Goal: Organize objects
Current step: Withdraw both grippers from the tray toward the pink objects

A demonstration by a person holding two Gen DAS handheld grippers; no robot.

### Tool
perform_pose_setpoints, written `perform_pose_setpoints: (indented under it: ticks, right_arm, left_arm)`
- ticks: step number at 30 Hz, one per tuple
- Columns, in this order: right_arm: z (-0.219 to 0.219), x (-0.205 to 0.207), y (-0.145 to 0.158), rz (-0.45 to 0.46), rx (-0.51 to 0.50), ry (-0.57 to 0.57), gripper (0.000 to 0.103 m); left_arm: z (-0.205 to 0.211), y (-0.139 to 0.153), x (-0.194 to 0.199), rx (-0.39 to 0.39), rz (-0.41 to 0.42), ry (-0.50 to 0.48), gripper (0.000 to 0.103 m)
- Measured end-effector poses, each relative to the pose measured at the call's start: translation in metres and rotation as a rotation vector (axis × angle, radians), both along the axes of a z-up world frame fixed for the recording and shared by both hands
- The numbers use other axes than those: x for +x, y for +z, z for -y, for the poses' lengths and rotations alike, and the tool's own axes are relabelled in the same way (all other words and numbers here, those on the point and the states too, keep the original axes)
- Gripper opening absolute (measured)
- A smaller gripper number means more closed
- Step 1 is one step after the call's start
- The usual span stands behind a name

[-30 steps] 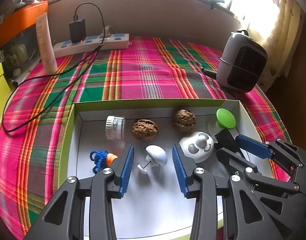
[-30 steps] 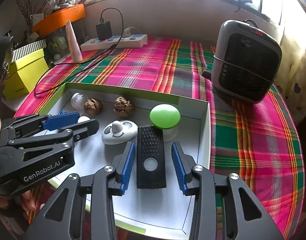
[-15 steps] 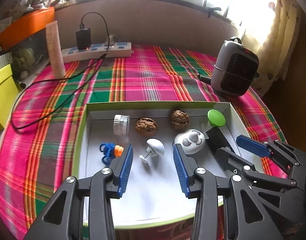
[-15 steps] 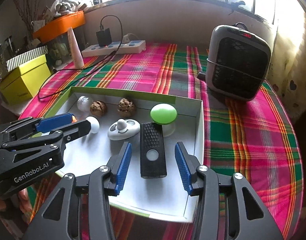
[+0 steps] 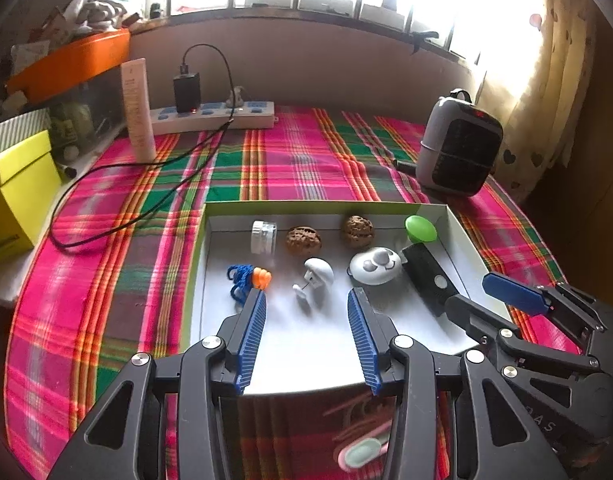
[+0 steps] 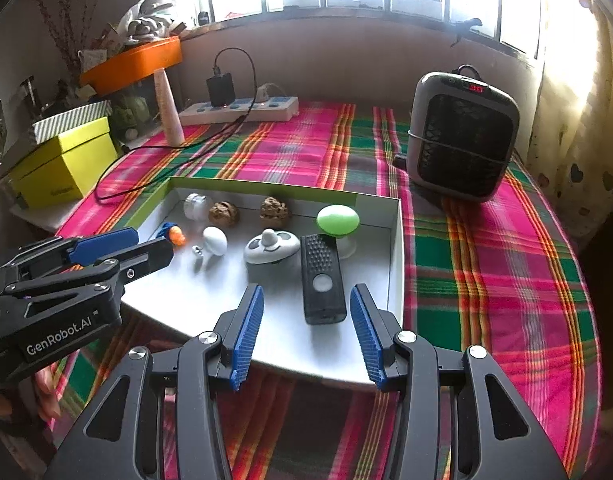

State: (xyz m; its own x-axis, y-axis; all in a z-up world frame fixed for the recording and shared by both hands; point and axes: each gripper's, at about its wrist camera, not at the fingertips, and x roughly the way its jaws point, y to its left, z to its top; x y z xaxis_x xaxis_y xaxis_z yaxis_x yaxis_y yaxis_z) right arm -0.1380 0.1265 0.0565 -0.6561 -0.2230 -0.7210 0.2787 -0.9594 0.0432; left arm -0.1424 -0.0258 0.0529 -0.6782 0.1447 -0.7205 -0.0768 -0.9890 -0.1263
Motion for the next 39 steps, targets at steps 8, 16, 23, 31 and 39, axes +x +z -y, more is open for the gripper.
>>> perform_pose_setpoints:
  ticks: [8,16,23,31,39]
  right_arm:
    - [-0.001,0.024,0.003,-0.019,-0.010,0.003,0.047]
    - [-0.004,0.048,-0.003,-0.023,-0.022,0.027,0.047]
    - [0.002,0.058,-0.019,0.014,-0.038,0.062,0.047]
    - [0.017,0.054,-0.030,0.046,-0.007,0.097,0.047]
    - [0.028,0.052,-0.037,0.074,0.015,0.155,0.047]
  left_arm:
    - [0.005,0.005,0.025,0.003,-0.024,0.002,0.041]
    - [0.012,-0.002,0.054,0.041,-0.019,-0.005,0.041]
    - [0.016,-0.012,0.072,0.079,0.003,-0.022,0.041]
    - [0.022,-0.029,0.081,0.090,0.051,-0.013,0.041]
    - [0.030,-0.033,0.081,0.097,0.067,-0.001,0.041]
